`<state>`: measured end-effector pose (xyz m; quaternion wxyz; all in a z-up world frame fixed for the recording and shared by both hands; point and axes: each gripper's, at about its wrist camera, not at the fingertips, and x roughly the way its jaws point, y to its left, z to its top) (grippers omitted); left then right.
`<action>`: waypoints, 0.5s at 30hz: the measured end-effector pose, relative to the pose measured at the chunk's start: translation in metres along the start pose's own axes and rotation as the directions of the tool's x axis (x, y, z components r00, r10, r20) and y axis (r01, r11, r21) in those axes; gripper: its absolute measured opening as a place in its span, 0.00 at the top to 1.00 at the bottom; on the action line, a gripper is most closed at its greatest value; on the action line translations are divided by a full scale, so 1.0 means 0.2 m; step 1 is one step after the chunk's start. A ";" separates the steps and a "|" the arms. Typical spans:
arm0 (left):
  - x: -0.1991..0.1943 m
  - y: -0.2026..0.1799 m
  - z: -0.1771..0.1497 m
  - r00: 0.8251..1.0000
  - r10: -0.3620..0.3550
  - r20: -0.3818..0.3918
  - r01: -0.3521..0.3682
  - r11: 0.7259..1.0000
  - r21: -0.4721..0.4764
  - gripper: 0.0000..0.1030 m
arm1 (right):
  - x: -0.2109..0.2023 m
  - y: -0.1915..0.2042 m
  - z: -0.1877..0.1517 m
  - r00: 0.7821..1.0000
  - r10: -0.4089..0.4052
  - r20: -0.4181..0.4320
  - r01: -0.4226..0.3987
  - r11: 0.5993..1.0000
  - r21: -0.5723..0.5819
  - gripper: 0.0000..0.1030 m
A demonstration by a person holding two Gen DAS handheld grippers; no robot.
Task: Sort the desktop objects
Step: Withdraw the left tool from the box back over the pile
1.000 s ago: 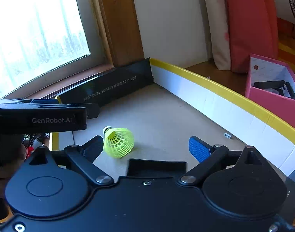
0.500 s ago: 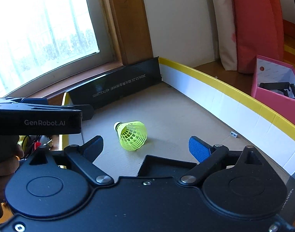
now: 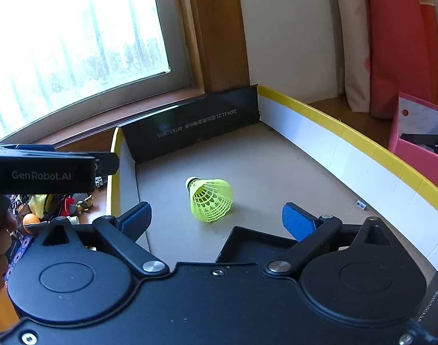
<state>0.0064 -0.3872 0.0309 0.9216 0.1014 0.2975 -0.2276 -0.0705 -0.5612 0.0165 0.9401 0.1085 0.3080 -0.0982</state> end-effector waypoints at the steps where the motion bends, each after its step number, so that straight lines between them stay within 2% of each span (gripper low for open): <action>1: -0.01 0.01 0.00 1.000 0.005 -0.002 -0.005 1.000 -0.004 0.00 | 0.00 0.01 0.00 1.000 0.002 -0.001 -0.002 1.000 0.000 0.05; 8: -0.04 0.10 -0.03 1.000 0.020 0.000 -0.020 1.000 -0.022 0.00 | -0.02 0.05 -0.02 1.000 -0.005 0.003 0.005 1.000 -0.009 0.04; 15: -0.09 0.27 -0.07 1.000 0.020 0.010 -0.020 0.999 -0.050 0.00 | -0.08 0.14 -0.01 0.998 -0.050 0.023 0.050 0.999 -0.014 0.04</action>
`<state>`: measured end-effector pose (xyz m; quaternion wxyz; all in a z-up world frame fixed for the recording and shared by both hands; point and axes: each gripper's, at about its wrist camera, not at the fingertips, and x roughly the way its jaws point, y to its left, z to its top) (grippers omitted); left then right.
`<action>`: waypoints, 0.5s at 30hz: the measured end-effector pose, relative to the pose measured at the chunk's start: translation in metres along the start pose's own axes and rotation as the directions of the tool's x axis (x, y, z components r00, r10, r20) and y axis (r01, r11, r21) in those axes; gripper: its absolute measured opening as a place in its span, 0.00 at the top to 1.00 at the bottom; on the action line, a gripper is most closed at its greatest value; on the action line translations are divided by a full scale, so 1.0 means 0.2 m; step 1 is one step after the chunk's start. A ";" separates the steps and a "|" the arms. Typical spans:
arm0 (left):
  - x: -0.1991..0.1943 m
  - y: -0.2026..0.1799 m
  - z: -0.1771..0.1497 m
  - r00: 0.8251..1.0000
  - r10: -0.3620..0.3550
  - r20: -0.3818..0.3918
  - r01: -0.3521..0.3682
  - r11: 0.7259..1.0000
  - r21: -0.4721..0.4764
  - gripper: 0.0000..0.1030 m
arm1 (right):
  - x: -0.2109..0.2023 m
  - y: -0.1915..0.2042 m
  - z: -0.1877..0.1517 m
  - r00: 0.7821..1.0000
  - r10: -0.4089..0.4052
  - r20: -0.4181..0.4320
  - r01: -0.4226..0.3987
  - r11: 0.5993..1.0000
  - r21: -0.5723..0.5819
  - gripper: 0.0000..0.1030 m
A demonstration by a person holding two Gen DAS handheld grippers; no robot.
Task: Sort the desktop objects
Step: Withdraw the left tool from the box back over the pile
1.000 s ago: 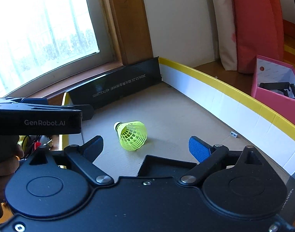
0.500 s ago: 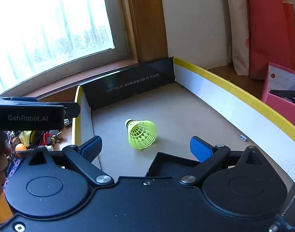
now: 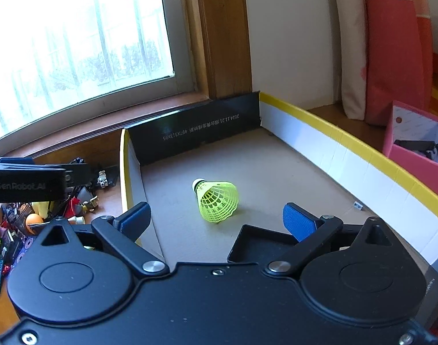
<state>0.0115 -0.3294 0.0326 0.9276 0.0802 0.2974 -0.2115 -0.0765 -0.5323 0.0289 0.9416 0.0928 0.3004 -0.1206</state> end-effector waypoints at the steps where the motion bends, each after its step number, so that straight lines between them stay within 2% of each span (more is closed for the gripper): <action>1: -0.02 0.03 -0.01 1.000 0.003 0.002 -0.003 1.000 -0.003 0.00 | -0.01 0.02 0.00 1.000 -0.008 0.002 0.008 1.000 -0.004 0.04; 10: -0.18 0.36 -0.11 0.999 0.047 -0.013 -0.047 0.998 -0.034 0.00 | -0.08 0.33 -0.05 1.000 -0.015 0.004 0.015 1.000 -0.028 0.03; 15: -0.33 0.61 -0.20 0.995 0.099 -0.015 -0.100 0.993 -0.060 0.00 | -0.12 0.62 -0.10 0.999 0.039 0.000 -0.038 0.998 -0.059 0.03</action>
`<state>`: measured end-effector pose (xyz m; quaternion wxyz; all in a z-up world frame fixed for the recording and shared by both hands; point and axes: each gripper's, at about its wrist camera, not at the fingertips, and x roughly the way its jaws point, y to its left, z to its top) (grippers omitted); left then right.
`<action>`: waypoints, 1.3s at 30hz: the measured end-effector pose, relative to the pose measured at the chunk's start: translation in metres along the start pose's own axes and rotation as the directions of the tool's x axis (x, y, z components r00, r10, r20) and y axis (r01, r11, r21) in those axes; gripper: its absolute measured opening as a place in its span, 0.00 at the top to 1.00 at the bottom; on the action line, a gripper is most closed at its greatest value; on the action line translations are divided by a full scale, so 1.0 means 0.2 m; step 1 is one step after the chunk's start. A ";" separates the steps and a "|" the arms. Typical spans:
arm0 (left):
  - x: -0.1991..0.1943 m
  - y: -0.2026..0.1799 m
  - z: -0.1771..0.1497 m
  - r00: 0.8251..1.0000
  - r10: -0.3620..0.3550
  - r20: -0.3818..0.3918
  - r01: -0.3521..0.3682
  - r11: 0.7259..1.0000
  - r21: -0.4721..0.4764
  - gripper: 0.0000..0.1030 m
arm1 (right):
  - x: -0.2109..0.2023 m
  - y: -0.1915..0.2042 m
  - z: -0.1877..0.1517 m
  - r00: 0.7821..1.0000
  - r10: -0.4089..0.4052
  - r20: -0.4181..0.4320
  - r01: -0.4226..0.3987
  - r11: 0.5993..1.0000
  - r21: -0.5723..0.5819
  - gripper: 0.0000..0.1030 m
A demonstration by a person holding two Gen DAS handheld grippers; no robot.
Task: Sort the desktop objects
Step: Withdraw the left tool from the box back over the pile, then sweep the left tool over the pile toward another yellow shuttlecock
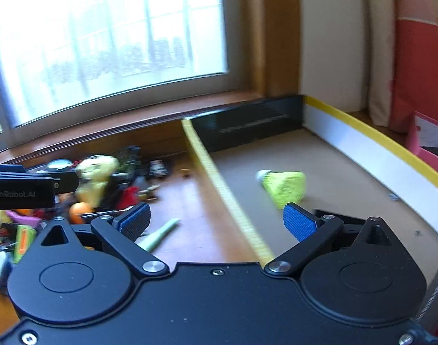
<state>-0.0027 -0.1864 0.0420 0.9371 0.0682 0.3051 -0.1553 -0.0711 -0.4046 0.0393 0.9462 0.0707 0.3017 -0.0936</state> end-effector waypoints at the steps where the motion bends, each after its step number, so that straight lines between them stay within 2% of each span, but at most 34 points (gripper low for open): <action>1: -0.02 0.06 -0.01 1.000 0.012 0.001 -0.012 1.000 -0.002 0.00 | -0.01 0.06 -0.01 1.000 0.009 0.002 -0.009 1.000 -0.006 0.03; 12: -0.21 0.68 -0.21 0.991 0.133 -0.027 -0.134 0.989 -0.062 0.00 | -0.05 0.76 -0.19 0.991 0.133 -0.028 -0.134 0.990 -0.042 0.02; 19: -0.19 0.95 -0.29 0.983 0.177 -0.051 -0.183 0.971 -0.155 0.00 | 0.01 1.06 -0.20 0.976 0.204 -0.074 -0.213 0.969 -0.125 0.01; 24: -0.19 1.12 -0.33 0.965 0.251 -0.074 -0.260 0.948 -0.180 0.00 | 0.12 1.22 -0.16 0.952 0.289 -0.097 -0.300 0.944 -0.137 0.01; 28: -0.20 1.25 -0.38 0.949 0.308 -0.061 -0.314 0.920 -0.237 0.00 | 0.22 1.37 -0.15 0.919 0.376 -0.121 -0.391 0.907 -0.156 0.00; 30: -0.19 1.30 -0.42 0.943 0.326 -0.073 -0.333 0.909 -0.250 0.00 | 0.25 1.44 -0.16 0.913 0.389 -0.125 -0.406 0.897 -0.175 0.00; 34: -0.18 1.39 -0.45 0.942 0.333 -0.052 -0.335 0.911 -0.240 0.00 | 0.27 1.56 -0.17 0.893 0.420 -0.164 -0.446 0.876 -0.183 0.00; 36: -0.14 1.44 -0.48 0.943 0.329 -0.045 -0.330 0.915 -0.233 0.00 | 0.27 1.60 -0.18 0.901 0.406 -0.151 -0.430 0.881 -0.197 0.00; 38: -0.11 1.49 -0.49 0.953 0.298 -0.049 -0.301 0.926 -0.228 0.00 | 0.29 1.66 -0.20 0.920 0.354 -0.169 -0.382 0.906 -0.180 0.00; 39: -0.11 1.52 -0.50 0.959 0.281 -0.044 -0.283 0.931 -0.229 0.00 | 0.29 1.67 -0.21 0.922 0.341 -0.185 -0.370 0.916 -0.157 0.00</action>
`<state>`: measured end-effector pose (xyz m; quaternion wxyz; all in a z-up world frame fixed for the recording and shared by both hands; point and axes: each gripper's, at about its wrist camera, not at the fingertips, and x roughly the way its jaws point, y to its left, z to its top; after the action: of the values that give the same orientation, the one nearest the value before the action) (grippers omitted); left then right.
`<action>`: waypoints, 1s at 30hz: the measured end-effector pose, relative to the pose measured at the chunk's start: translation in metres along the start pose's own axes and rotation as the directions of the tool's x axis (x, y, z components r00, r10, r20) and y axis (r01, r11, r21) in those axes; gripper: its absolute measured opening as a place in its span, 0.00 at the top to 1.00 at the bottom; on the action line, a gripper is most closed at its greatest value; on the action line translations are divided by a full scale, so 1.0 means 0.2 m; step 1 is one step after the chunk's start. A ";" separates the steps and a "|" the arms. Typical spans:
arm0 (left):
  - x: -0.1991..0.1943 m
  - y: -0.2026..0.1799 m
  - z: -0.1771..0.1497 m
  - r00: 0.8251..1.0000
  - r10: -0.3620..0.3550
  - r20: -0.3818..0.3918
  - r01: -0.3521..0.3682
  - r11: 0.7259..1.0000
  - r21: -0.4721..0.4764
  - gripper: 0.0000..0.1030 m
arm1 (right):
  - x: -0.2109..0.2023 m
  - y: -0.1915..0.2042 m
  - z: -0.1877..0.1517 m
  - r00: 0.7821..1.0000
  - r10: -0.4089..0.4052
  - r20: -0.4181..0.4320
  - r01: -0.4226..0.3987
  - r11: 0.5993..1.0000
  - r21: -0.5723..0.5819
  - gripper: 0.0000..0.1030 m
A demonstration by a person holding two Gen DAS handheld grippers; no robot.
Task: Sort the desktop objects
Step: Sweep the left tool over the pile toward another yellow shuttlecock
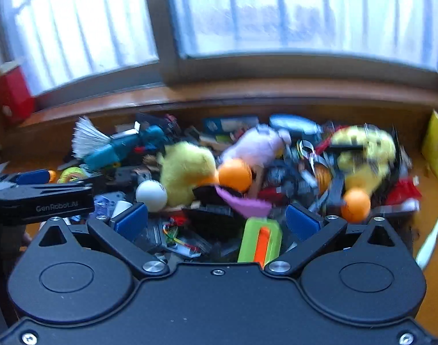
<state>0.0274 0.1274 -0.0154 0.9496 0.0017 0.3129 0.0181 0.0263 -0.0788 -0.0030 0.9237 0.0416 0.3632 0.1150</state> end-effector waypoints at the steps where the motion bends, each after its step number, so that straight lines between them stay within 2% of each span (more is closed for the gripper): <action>1: 0.01 0.02 0.00 1.000 -0.011 -0.002 0.011 1.000 0.003 0.00 | 0.01 0.02 -0.01 1.000 0.007 -0.014 -0.007 1.000 0.017 0.00; 3: 0.05 0.05 0.00 0.999 -0.040 -0.035 0.040 0.999 0.007 0.00 | 0.02 0.05 -0.02 0.999 0.003 -0.034 -0.002 1.000 0.027 0.00; 6: 0.13 0.09 0.01 0.984 -0.119 -0.133 0.122 0.992 0.012 0.00 | 0.00 0.10 -0.03 0.999 -0.036 -0.014 0.036 0.999 0.038 0.00; 7: 0.14 0.09 0.01 0.982 -0.126 -0.144 0.129 0.992 0.011 0.00 | 0.00 0.11 -0.04 0.999 -0.043 -0.009 0.044 0.998 0.041 0.00; 13: 0.15 0.10 0.00 0.986 -0.145 -0.085 0.153 0.983 0.105 0.00 | 0.00 0.14 -0.07 0.994 -0.106 -0.037 0.109 0.990 0.094 0.00; 16: 0.20 0.11 0.01 0.979 -0.163 -0.119 0.176 0.978 0.112 0.00 | 0.00 0.16 -0.09 0.994 -0.113 -0.014 0.114 0.987 0.112 0.00; 20: 0.29 0.14 -0.01 0.962 -0.177 -0.206 0.190 0.981 0.048 0.00 | 0.03 0.20 -0.11 0.992 -0.129 0.010 0.128 0.987 0.096 0.00; 22: 0.32 0.16 -0.02 0.954 -0.193 -0.229 0.200 0.980 0.005 0.00 | 0.04 0.22 -0.12 0.993 -0.120 0.010 0.119 0.990 0.076 0.00; 26: 0.31 0.18 -0.03 0.961 -0.187 -0.203 0.185 0.982 -0.030 0.00 | 0.08 0.21 -0.10 0.997 -0.079 0.020 0.078 0.994 0.074 0.00; 30: 0.29 0.18 -0.04 0.969 -0.172 -0.178 0.174 0.985 -0.005 0.00 | 0.15 0.17 -0.06 0.998 -0.026 -0.061 0.033 0.993 0.111 0.00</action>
<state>0.0688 0.1652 -0.0560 0.9158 -0.0221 0.3954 -0.0665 0.0329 -0.0388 -0.0258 0.9102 0.0846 0.3970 0.0820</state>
